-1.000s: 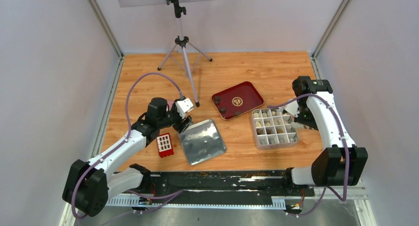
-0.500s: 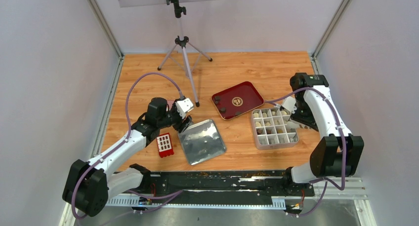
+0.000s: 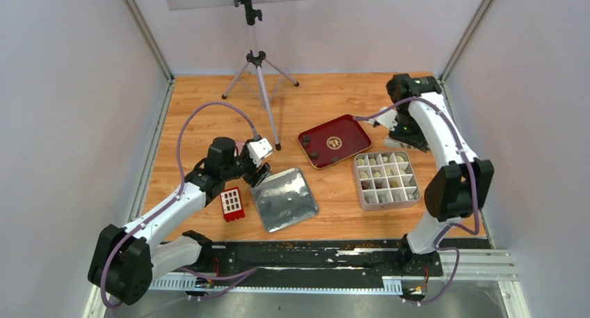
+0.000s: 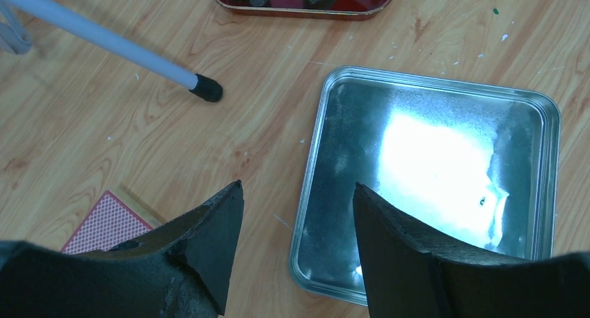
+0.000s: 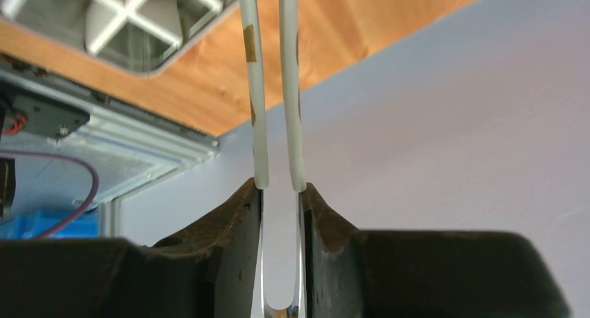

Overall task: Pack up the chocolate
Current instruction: Pick up the fake chocolate from the plate.

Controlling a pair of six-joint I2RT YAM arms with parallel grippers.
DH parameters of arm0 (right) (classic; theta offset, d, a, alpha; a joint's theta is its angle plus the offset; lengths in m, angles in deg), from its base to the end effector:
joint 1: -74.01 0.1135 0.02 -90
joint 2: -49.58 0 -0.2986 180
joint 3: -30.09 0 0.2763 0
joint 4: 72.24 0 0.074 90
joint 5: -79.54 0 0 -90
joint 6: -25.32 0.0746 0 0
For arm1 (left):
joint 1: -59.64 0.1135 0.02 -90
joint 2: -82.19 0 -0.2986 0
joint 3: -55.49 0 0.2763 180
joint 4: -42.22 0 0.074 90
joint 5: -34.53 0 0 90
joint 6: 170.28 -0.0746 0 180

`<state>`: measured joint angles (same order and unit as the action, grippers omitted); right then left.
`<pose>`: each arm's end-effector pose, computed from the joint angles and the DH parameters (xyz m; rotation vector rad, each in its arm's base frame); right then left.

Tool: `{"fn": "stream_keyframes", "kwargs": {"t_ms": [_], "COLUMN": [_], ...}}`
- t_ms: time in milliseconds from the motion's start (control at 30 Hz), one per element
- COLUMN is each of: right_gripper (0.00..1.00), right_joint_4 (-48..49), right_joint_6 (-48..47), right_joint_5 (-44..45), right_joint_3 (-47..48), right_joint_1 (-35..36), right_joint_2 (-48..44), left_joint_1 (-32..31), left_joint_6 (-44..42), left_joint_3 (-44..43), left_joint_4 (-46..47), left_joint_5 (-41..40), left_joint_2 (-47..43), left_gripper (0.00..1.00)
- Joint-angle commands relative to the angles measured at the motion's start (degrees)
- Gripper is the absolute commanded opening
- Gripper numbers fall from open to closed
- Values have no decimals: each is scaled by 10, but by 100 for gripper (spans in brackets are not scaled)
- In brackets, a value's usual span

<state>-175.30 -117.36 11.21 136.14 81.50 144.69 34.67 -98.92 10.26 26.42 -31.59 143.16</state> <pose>0.3135 0.0134 0.3201 1.4735 -2.5229 0.4955 0.2250 -0.1381 0.2252 1.0083 1.8530 -0.5071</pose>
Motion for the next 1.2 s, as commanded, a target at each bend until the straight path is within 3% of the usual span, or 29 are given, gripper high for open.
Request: {"fn": "stream_keyframes", "kwargs": {"t_ms": [0,200,433,800,1167], "right_gripper": [25,27,31,34,35], "right_joint_4": [-15,-15,-9,13,16], "right_joint_6": [26,24,3,-46,-66], "right_joint_5": [-33,-54,-60,-67,-80], "right_joint_3": [104,202,290,315,306], "right_joint_1": [67,169,230,260,272], "right_joint_2": [72,181,280,332,347], "left_joint_1": [5,5,8,26,32], "left_joint_6": [-17,-50,-64,-79,-72], "left_joint_3": [-24,-37,-38,-29,-28], "left_joint_4": [-5,-60,-116,-161,-148], "left_joint_5": [-1,-18,-46,-58,-49], "left_joint_2": [-5,-24,-63,-101,-96], "left_gripper": [67,67,65,65,65]}}
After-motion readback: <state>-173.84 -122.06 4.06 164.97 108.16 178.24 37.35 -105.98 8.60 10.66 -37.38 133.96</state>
